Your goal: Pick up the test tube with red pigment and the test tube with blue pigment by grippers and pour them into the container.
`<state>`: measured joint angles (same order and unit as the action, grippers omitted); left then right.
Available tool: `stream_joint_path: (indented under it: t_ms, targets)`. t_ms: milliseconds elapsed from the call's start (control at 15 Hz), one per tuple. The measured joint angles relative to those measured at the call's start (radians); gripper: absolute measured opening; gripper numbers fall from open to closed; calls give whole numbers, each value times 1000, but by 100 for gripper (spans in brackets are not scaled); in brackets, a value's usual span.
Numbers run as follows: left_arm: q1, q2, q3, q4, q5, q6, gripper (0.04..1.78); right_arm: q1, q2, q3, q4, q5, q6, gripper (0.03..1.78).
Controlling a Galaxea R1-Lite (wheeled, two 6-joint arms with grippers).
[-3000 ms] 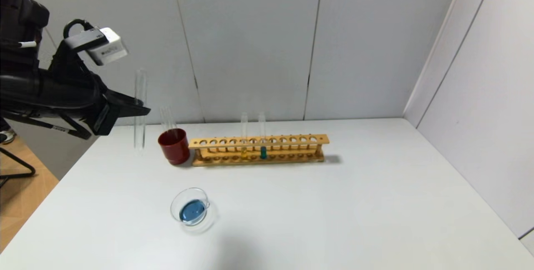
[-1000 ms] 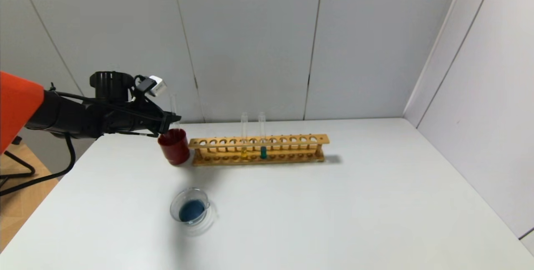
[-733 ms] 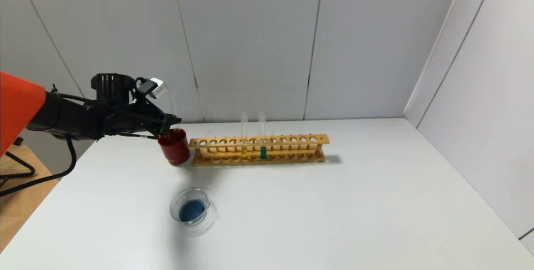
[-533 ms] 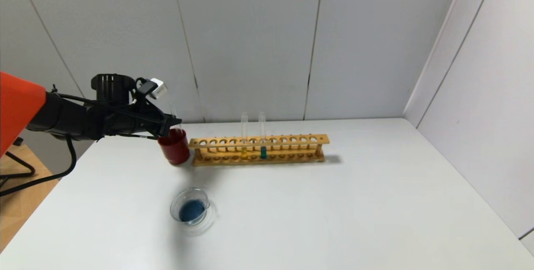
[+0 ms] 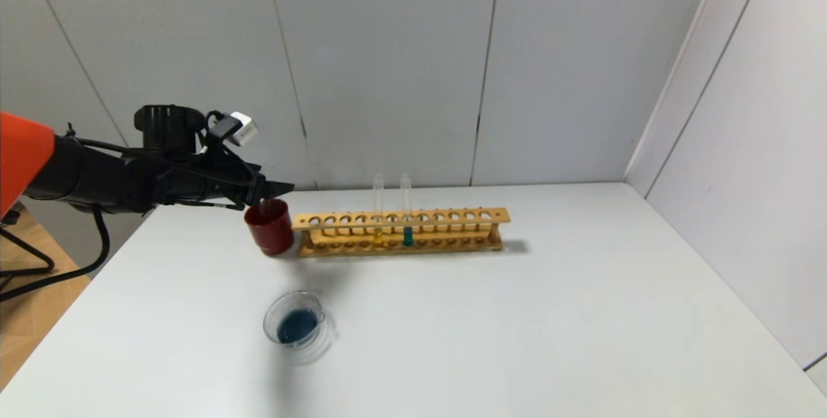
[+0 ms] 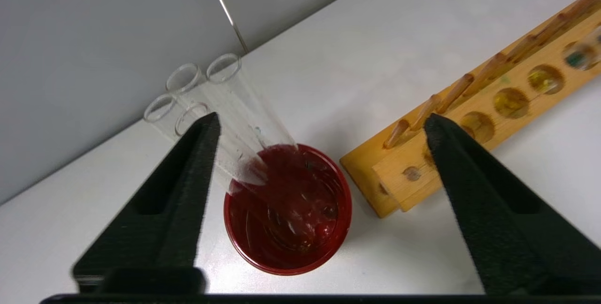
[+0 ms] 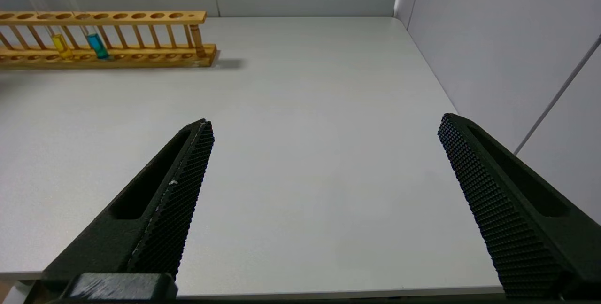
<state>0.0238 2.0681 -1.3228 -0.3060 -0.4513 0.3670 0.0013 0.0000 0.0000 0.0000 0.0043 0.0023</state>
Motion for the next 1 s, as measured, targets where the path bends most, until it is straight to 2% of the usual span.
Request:
stream_joint_path:
  t_ms: [200,400,533,800,1000]
  targets:
    - [-13,-62,4,1,7,0,174,0,0,0,0,0,0,175]
    - [-20,-169,8,19,31,-5,175,0,0,0,0,0,0,175]
    - [-22,-287,26,54,80,-7,175,0,0,0,0,0,0,175]
    - [-35,-601,128,170,237,-6,175,0,0,0,0,0,0,175]
    - [-41,-858,267,253,431,-6,175,0,0,0,0,0,0,175]
